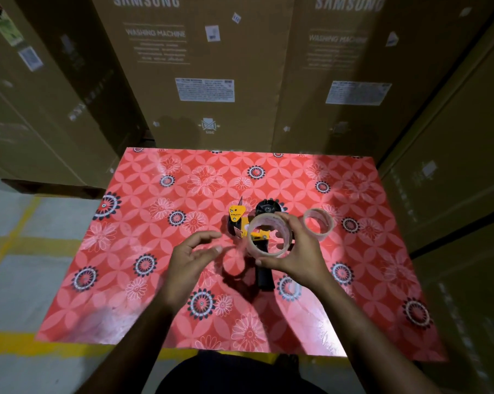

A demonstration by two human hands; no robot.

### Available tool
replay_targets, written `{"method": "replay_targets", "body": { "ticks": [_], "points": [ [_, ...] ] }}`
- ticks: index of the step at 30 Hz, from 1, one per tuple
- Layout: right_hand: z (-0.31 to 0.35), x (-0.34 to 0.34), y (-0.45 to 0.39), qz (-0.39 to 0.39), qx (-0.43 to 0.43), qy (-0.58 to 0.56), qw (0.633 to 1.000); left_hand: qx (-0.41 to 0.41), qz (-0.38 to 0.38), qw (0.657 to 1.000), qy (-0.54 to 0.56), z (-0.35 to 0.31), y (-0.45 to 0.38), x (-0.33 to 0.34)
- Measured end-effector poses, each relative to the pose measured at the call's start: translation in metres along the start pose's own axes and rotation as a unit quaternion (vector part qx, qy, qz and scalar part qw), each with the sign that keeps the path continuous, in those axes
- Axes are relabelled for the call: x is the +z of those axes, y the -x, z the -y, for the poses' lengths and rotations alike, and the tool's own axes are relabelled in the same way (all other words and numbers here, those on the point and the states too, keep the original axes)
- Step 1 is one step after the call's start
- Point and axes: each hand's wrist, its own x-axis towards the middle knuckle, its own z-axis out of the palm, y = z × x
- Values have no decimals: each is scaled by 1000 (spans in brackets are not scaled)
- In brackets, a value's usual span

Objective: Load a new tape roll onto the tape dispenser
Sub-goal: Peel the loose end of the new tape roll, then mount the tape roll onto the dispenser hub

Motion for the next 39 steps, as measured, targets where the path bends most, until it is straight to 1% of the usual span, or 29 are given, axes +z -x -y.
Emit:
{"method": "replay_targets", "body": {
  "ticks": [3, 5, 8, 10, 13, 16, 22, 32, 39],
  "points": [
    [-8, 1, -24, 3, -4, 32, 999, 25, 57, 989, -135, 3, -27, 4],
    [-12, 2, -45, 6, -11, 61, 998, 16, 91, 978, -190, 5, -52, 16],
    [-24, 3, -80, 13, -12, 92, 996, 39, 118, 952, -280, 4, -97, 41],
    [-33, 3, -101, 23, -9, 105, 994, 36, 128, 950, -281, 5, -123, 52],
    [-48, 1, -123, 28, 2, 103, 994, 15, 139, 963, -229, 16, -152, 60],
    [-62, 2, -133, 42, 18, 86, 995, 20, 129, 968, -214, 30, -168, 61],
    [-79, 5, -142, 42, 30, 78, 996, 9, 141, 955, -260, 38, -179, 66],
    [-94, 1, -141, 30, 42, 59, 997, 22, 137, 936, -325, 49, -187, 69],
    [-97, 0, -147, 47, 65, 57, 995, -13, 125, 932, -341, 51, -192, 72]
  ]
}}
